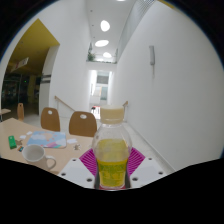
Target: Pour water
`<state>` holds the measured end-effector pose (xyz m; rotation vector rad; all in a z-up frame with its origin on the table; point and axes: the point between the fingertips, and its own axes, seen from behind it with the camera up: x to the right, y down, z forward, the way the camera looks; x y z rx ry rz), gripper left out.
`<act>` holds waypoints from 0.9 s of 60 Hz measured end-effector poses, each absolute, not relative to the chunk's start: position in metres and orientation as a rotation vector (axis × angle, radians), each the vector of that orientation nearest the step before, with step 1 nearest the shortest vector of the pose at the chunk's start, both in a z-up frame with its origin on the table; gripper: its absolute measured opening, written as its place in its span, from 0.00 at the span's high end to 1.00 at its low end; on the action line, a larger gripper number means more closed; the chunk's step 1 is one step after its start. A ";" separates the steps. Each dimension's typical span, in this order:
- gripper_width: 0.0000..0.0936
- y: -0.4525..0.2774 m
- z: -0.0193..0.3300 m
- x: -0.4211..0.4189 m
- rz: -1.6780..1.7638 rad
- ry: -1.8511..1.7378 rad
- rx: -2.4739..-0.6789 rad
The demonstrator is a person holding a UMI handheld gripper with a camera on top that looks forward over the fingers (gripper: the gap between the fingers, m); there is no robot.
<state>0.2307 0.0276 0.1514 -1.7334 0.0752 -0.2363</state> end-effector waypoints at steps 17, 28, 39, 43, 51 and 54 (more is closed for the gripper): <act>0.61 0.049 0.053 0.225 -0.107 0.071 -1.862; 0.60 0.047 0.054 0.230 -0.083 0.083 -1.833; 0.33 0.042 0.045 0.232 -0.073 0.093 -1.885; 0.05 0.034 0.041 0.231 -0.066 0.091 -1.927; 0.08 0.015 0.038 0.228 -0.062 0.073 -1.951; 0.08 0.001 0.036 0.226 -0.056 0.068 -1.969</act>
